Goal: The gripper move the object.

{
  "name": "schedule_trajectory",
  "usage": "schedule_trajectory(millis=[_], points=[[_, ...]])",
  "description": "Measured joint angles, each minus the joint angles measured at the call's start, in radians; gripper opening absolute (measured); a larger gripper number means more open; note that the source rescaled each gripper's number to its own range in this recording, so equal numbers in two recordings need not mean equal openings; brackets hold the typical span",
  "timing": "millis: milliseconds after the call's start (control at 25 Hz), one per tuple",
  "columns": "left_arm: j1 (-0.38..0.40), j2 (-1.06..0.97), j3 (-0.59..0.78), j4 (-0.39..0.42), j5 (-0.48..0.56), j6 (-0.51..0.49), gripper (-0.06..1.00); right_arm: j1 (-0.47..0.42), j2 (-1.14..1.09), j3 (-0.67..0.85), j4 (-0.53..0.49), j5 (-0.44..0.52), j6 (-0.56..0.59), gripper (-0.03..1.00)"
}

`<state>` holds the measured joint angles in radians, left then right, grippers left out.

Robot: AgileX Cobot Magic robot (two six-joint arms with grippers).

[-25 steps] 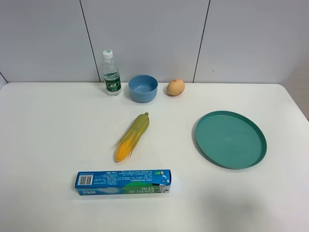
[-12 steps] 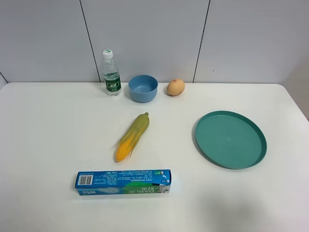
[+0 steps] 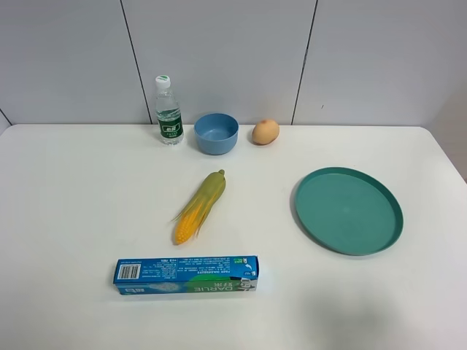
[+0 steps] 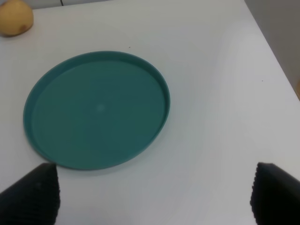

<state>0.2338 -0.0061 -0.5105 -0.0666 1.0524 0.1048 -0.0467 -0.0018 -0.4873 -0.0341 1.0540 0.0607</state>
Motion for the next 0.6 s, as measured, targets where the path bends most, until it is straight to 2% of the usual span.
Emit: schedule_trajectory(millis=[600], points=[[0.0,0.0,0.0,0.0,0.0,0.0,1.0,0.0,0.0,0.0,0.0,0.0,0.0,0.8]])
